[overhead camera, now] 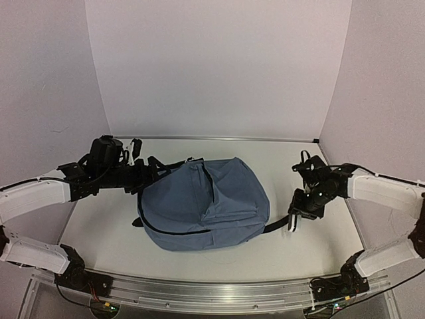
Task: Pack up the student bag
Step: Pick up the stationery from the center of the board.
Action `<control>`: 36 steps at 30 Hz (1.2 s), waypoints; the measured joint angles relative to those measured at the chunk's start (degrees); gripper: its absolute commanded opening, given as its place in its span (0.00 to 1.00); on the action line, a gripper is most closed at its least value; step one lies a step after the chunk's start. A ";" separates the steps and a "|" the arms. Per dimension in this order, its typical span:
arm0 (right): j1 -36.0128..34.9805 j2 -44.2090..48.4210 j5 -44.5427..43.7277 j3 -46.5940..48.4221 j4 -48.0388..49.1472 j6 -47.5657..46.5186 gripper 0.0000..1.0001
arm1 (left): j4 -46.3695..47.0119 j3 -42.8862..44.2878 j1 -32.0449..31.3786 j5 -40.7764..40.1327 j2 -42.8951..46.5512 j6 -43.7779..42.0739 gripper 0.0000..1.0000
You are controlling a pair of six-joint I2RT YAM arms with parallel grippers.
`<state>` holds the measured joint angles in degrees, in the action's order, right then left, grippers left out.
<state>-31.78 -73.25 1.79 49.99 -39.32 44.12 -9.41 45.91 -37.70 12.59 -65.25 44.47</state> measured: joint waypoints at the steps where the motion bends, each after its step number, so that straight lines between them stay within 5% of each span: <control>1: -0.64 1.33 0.26 2.17 0.06 0.17 0.00 | 0.44 0.41 -0.08 1.14 0.00 -0.50 0.93; 9: -10.39 4.65 4.43 17.74 10.35 1.16 0.00 | 4.48 6.16 -3.97 9.09 -0.12 -3.32 0.93; 24: -25.00 -13.01 15.26 29.59 37.39 0.75 0.00 | 18.89 11.06 -8.60 26.24 -5.17 -3.95 0.91; 36: -25.78 -13.21 17.93 29.84 43.86 1.39 0.00 | 29.90 10.63 -8.76 32.65 -8.41 0.86 0.48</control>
<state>-57.57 -86.46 19.72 79.83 4.54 45.51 20.48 56.54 -46.46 45.24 -73.67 45.33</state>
